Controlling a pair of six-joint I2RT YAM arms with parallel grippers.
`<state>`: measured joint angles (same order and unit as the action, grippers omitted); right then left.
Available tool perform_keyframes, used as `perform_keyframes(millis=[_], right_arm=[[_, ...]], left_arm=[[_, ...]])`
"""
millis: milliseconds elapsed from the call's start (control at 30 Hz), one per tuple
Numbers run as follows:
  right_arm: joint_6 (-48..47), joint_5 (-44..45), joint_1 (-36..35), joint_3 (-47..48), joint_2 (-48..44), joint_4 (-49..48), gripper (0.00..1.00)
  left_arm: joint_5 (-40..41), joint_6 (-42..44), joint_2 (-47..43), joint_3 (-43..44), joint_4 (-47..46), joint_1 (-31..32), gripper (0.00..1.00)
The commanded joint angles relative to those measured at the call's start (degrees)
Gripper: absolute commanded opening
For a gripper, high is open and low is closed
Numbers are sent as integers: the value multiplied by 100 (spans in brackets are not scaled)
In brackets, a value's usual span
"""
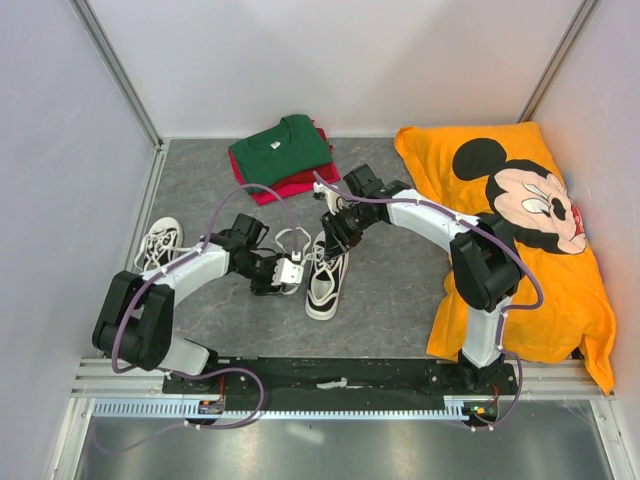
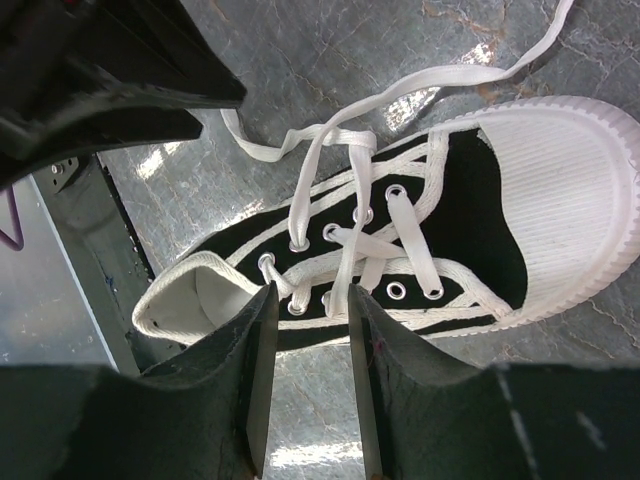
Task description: Tie the shoes
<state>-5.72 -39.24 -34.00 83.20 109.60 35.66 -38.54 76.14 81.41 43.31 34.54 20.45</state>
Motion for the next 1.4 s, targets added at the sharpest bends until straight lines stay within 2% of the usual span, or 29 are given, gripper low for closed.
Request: perform_keyframes(millis=[0,333,533,633,667,733,767,800,1000,1167,1367], right_arm=[[9,-180,-1,302,123,29,42],[-26,-136,-1,592,404,90,43],[-184,-22,-2,645,518,222,42],[-219,-66,-2,645,510,283,29],[-219,-92,-2,645,501,292,21],[-246,-197,-2,627,405,310,13],[-255,-224,-2,610,369,310,2],[-255,-241,-2,610,325,310,0],[-105,-206,77,548,9,161,0],[-105,-321,104,425,-132,169,0],[-26,-557,183,285,-220,134,0]], left_arm=[[339,86,218,-24,-448,222,55],[523,94,534,-42,-554,566,55],[690,103,727,-42,-642,592,46],[717,-2,763,2,-642,592,28],[717,-55,745,11,-642,592,14],[630,-282,614,63,-607,592,2],[568,-406,552,81,-581,583,2],[498,-520,456,125,-546,566,2],[-432,-1757,-309,441,-335,338,2],[-873,-2489,-766,783,-422,284,2],[-1322,-3824,-644,1188,-1133,319,2]])
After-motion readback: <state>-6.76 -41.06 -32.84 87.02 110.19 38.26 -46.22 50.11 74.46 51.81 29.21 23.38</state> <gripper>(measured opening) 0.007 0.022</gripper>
